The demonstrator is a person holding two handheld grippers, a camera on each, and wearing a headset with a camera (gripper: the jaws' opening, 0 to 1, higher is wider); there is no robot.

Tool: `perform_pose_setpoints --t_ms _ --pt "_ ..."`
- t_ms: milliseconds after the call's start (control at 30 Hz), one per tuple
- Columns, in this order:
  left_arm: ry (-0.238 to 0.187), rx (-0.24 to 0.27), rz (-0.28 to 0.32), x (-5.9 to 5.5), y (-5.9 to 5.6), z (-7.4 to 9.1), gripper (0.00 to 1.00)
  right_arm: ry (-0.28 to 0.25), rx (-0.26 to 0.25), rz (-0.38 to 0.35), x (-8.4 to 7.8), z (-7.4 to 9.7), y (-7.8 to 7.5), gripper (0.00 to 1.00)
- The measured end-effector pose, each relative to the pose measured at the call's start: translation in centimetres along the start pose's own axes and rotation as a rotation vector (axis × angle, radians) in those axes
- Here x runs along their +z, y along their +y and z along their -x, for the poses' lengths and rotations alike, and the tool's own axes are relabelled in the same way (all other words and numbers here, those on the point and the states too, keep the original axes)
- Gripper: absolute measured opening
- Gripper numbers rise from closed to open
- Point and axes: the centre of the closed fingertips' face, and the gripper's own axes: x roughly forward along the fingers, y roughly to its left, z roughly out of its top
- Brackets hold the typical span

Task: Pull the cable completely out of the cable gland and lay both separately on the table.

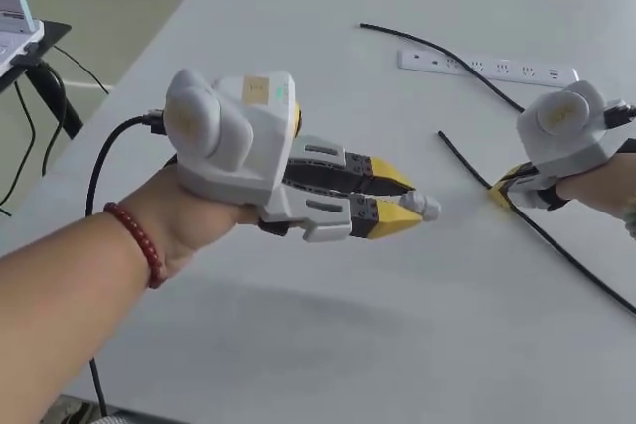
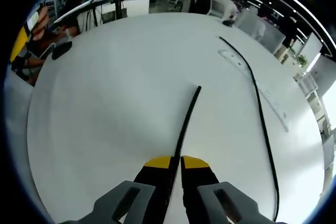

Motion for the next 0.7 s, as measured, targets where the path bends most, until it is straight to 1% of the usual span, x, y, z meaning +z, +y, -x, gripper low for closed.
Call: perform_pose_setpoints --t_ms 33,67,100,133,167,267,300,367,400,433,467,500,533,567,600,667,700 --pt "-0.002 0.001 -0.001 0.1 0.0 0.0 0.16 -0.007 0.004 -0.02 0.1 0.1 0.0 0.08" --pt "-0.002 0.002 -0.001 0.1 0.0 0.1 0.16 -0.017 0.023 -0.039 0.3 0.0 0.4 0.12" --pt "-0.003 0.004 -0.001 0.1 0.0 0.1 0.16 -0.009 0.012 -0.033 0.1 0.1 0.3 0.15" --pt "-0.006 0.004 0.0 0.2 0.0 0.1 0.16 -0.006 0.004 -0.011 0.0 0.2 0.2 0.14" --pt "-0.007 0.005 0.0 0.2 0.1 0.2 0.16 -0.009 0.008 -0.001 0.0 0.4 0.4 0.12" --pt "-0.008 0.007 0.0 0.2 0.1 0.2 0.16 -0.022 0.002 -0.002 0.2 0.8 0.4 0.15" --pt "-0.007 0.007 0.0 0.2 0.1 0.2 0.16 -0.035 0.002 -0.008 0.4 1.1 0.4 0.15" --pt "-0.006 0.008 0.003 0.0 0.1 0.1 0.16 -0.051 -0.001 -0.01 0.7 1.5 0.5 0.26" --pt "-0.005 0.01 0.005 -0.1 0.1 0.1 0.16 -0.064 -0.003 -0.016 0.9 1.9 0.5 0.3" --pt "-0.004 0.013 0.008 -0.2 0.1 0.1 0.16 -0.079 0.006 -0.026 1.2 2.1 0.7 0.34" --pt "-0.004 0.013 0.008 -0.2 0.1 0.0 0.16 -0.098 0.0 -0.026 1.4 2.4 0.6 0.38" --pt "-0.006 0.013 0.01 -0.2 0.0 0.0 0.16 -0.12 -0.012 -0.016 1.8 2.7 0.6 0.45" --pt "-0.006 0.012 0.01 -0.2 0.0 0.0 0.16 -0.123 -0.009 -0.026 1.8 3.2 0.9 0.55" --pt "-0.004 0.012 0.01 -0.3 0.0 -0.1 0.16 -0.128 -0.003 -0.033 1.8 3.5 1.1 0.57" --pt "-0.002 0.013 0.013 -0.4 0.0 -0.1 0.16 -0.148 -0.002 -0.031 2.1 3.8 1.3 0.59" --pt "0.0 0.016 0.016 -0.5 0.0 -0.1 0.16 -0.173 -0.008 -0.039 2.3 4.7 1.6 0.69" --pt "-0.002 0.015 0.018 -0.5 -0.1 -0.1 0.16 -0.194 -0.015 -0.035 2.5 5.2 1.7 0.74"
